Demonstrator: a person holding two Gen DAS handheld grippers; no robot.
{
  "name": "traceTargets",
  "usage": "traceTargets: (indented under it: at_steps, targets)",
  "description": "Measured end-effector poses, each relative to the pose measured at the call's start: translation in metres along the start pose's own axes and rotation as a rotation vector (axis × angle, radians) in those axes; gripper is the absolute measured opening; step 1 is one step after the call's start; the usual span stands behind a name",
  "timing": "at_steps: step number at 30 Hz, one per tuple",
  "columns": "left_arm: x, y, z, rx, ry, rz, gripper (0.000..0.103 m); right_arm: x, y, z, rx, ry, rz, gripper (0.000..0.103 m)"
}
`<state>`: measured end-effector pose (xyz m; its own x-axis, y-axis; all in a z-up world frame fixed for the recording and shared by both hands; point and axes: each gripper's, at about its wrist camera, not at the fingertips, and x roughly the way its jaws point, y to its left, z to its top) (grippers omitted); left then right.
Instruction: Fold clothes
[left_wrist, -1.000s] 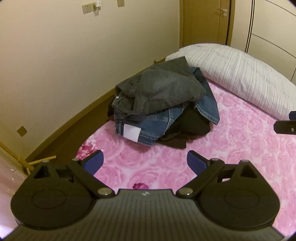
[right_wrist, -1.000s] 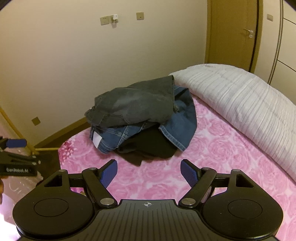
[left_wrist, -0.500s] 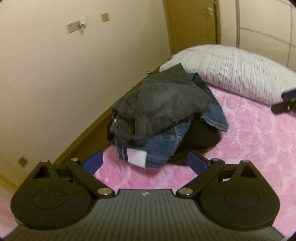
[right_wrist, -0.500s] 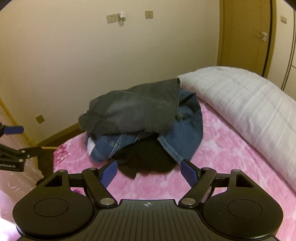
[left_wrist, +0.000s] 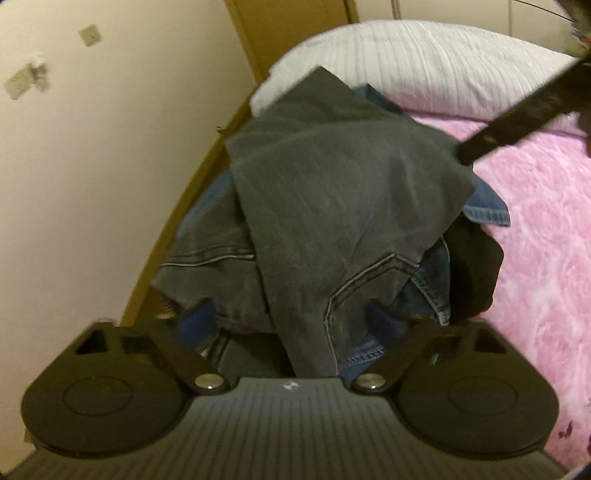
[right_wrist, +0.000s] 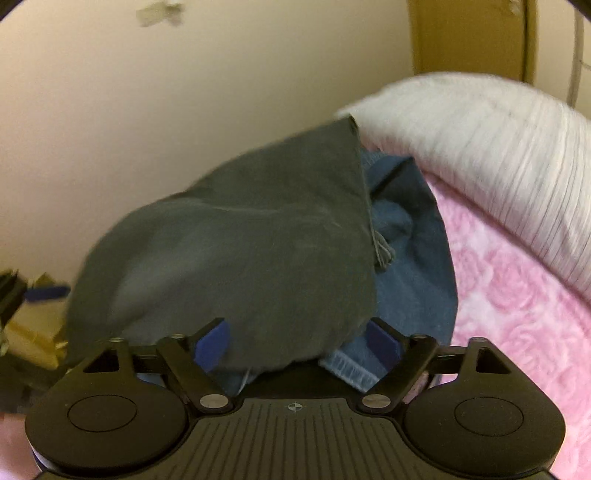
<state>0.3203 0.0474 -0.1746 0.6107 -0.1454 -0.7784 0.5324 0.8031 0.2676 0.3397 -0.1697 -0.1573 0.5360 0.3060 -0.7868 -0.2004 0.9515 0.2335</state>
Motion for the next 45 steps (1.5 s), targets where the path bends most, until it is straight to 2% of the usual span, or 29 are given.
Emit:
traceTargets:
  at_steps: [1,3,5,6,7,8,9,10,12,16,18,21,23,26,29,31,33,35,37,38,40,42,43,45]
  targets:
    - [0.005,0.001,-0.001,0.003,0.000,-0.003,0.055,0.012,-0.005,0.002,0.019,0.010,-0.005,0.088]
    - [0.011,0.004,-0.003,0.003,-0.007,-0.012,0.048,0.029,-0.013,0.005,0.063,0.026,0.012,0.091]
    - [0.009,0.008,-0.005,-0.007,-0.022,-0.026,0.037,0.039,-0.021,0.006,0.120,0.032,0.040,0.091]
    - [0.006,0.010,-0.006,-0.015,-0.029,-0.034,0.034,0.041,-0.024,0.007,0.149,0.036,0.061,0.086]
    - [0.003,0.012,-0.005,-0.024,-0.036,-0.042,0.028,0.040,-0.027,0.009,0.176,0.042,0.091,0.065]
    - [-0.003,0.014,-0.004,-0.031,-0.045,-0.047,0.023,0.037,-0.027,0.011,0.189,0.047,0.119,0.051]
    - [-0.010,0.016,-0.002,-0.037,-0.055,-0.050,0.022,0.030,-0.023,0.015,0.174,0.046,0.133,0.023]
    - [-0.017,0.019,0.001,-0.048,-0.071,-0.053,0.019,0.021,-0.020,0.022,0.148,0.035,0.130,0.018]
    - [-0.036,0.024,0.007,-0.074,-0.112,-0.055,0.016,-0.002,-0.014,0.035,0.103,0.004,0.131,0.014]
    - [-0.098,0.027,0.022,-0.088,-0.214,-0.071,0.014,-0.087,-0.014,0.058,0.077,-0.150,0.211,0.013]
    - [-0.138,0.016,0.023,-0.072,-0.271,-0.111,0.014,-0.142,-0.018,0.054,0.047,-0.224,0.231,0.013]
    - [-0.196,-0.023,0.015,-0.006,-0.343,-0.198,0.014,-0.218,-0.038,0.029,0.040,-0.292,0.234,0.013]
    - [-0.228,-0.065,0.004,0.051,-0.353,-0.276,0.014,-0.266,-0.058,-0.002,0.052,-0.313,0.219,0.013]
    - [-0.259,-0.138,-0.016,0.119,-0.312,-0.394,0.014,-0.324,-0.100,-0.073,0.120,-0.295,0.173,0.013]
    - [-0.268,-0.222,-0.045,0.125,-0.220,-0.530,0.014,-0.363,-0.148,-0.159,0.201,-0.243,0.109,0.013]
    - [-0.268,-0.291,-0.067,0.155,-0.148,-0.600,0.014,-0.388,-0.181,-0.217,0.258,-0.207,0.066,0.013]
    - [-0.259,-0.357,-0.089,0.132,-0.048,-0.707,0.014,-0.399,-0.222,-0.273,0.335,-0.143,0.012,0.014]
    - [-0.247,-0.420,-0.107,0.090,0.065,-0.835,0.014,-0.407,-0.264,-0.323,0.414,-0.062,-0.088,0.018]
    - [-0.249,-0.482,-0.120,0.116,0.161,-0.902,0.014,-0.417,-0.296,-0.366,0.475,0.025,-0.235,0.037]
    - [-0.253,-0.494,-0.123,0.138,0.161,-0.911,0.014,-0.426,-0.306,-0.384,0.501,0.046,-0.284,0.038]
    - [-0.262,-0.505,-0.127,0.187,0.131,-0.914,0.016,-0.452,-0.318,-0.415,0.548,0.019,-0.288,0.049]
    - [-0.271,-0.516,-0.131,0.236,0.100,-0.917,0.026,-0.471,-0.319,-0.440,0.574,0.018,-0.310,0.059]
    - [-0.268,-0.515,-0.133,0.248,0.103,-0.909,0.032,-0.478,-0.317,-0.454,0.585,0.026,-0.320,0.062]
    - [-0.256,-0.505,-0.140,0.285,0.133,-0.866,0.032,-0.481,-0.305,-0.481,0.628,0.061,-0.316,0.067]
